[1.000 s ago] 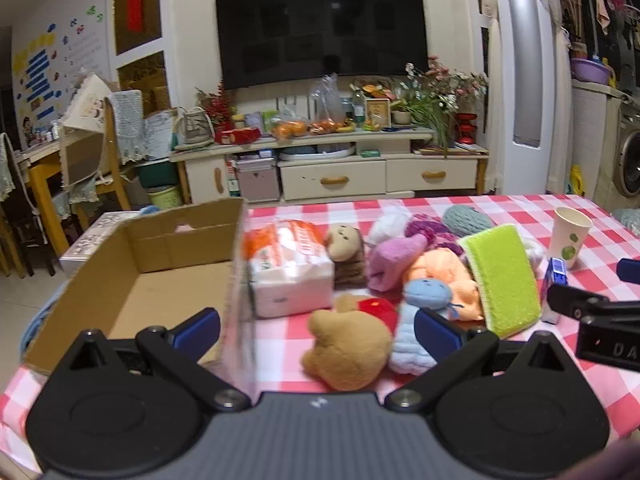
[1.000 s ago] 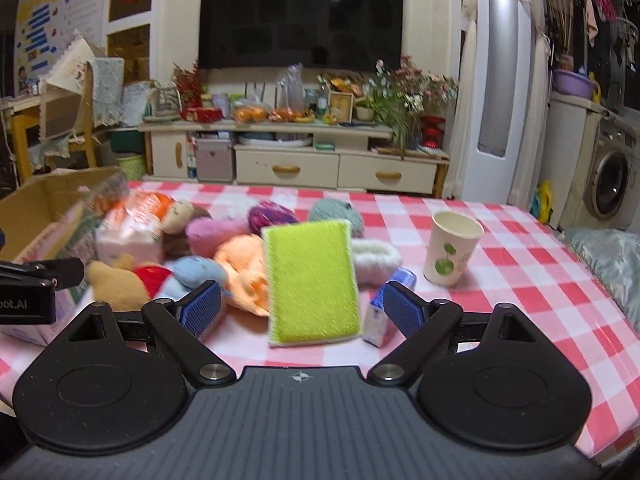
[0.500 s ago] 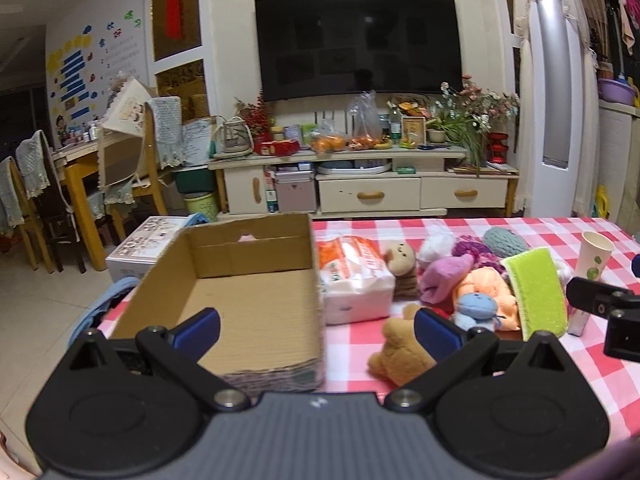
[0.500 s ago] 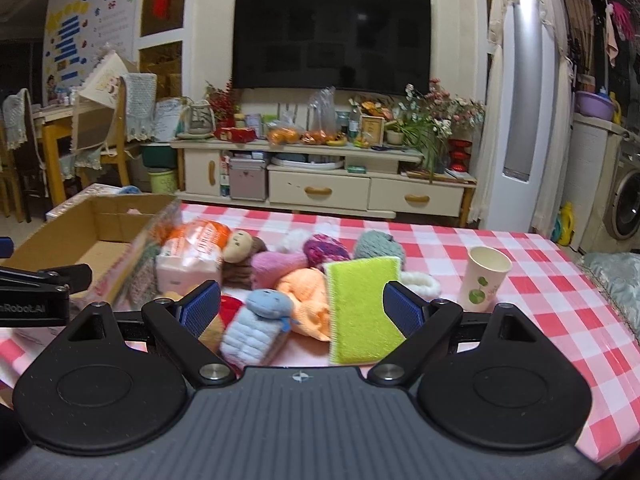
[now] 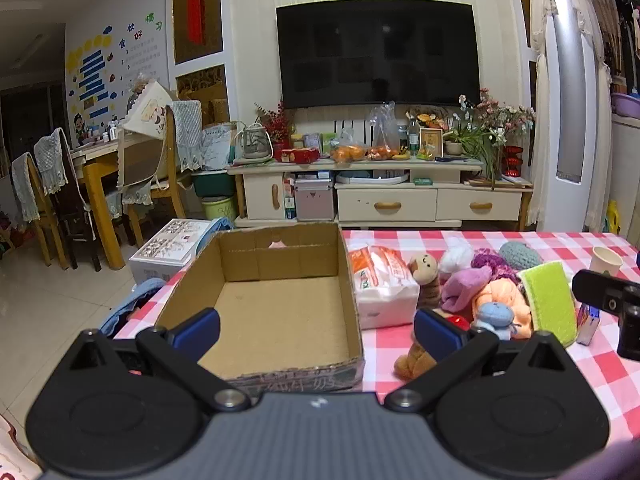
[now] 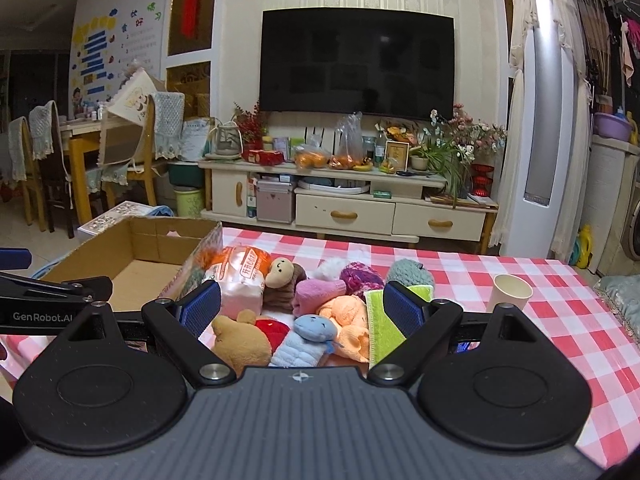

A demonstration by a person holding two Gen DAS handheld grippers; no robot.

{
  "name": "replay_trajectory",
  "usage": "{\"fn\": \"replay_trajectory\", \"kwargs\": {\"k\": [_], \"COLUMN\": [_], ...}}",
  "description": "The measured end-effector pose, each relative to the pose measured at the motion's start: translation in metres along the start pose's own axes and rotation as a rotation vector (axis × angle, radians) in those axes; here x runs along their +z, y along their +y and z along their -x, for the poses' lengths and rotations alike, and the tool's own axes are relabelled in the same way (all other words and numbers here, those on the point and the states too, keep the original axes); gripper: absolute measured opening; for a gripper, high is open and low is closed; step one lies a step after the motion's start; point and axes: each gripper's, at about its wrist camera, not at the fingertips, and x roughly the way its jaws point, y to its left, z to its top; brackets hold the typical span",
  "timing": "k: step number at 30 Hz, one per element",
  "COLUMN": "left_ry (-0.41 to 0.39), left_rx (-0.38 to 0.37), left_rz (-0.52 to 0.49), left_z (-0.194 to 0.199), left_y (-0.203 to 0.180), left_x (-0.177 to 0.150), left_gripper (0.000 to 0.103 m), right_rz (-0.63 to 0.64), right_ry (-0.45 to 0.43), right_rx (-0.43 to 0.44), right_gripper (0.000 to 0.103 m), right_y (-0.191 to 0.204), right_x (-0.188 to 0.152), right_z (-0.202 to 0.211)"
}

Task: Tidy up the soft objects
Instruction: 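Grasp the light-blue plush with the left gripper while the right gripper grasps the blue box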

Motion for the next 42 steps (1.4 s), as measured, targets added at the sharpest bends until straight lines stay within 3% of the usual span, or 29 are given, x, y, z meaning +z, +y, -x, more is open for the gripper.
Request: {"fn": "replay_trajectory", "kwargs": {"k": [9, 19, 30, 42], "left_ry": [-0.029, -0.058, -0.047, 0.002], "left_rx": [-0.028, -0.086, -0.147, -0.197], "left_rz": [-0.046, -0.100, -0.163, -0.221], "left_z": [0.007, 0.021, 0.019, -0.009], "left_y": [-0.024, -0.056, -0.103, -0.142], "left_x": [0.005, 0.012, 0.009, -0.002], "left_gripper": [0.102, 0.102, 0.102, 0.102], "right_rz": [-0.036, -0.103, -0.188, -0.250], "right_ry": [-0.032, -0.042, -0.043, 0.035], "right_rx": [-0.038, -0.138, -0.231, -0.283], "right_gripper": [0.103, 0.103, 0.103, 0.103], "right_y": [-0.016, -0.039, -0.064, -0.085], "right_x": [0.012, 0.009, -0.020, -0.044], "right_z": [0.015, 0.040, 0.075, 0.058]}}
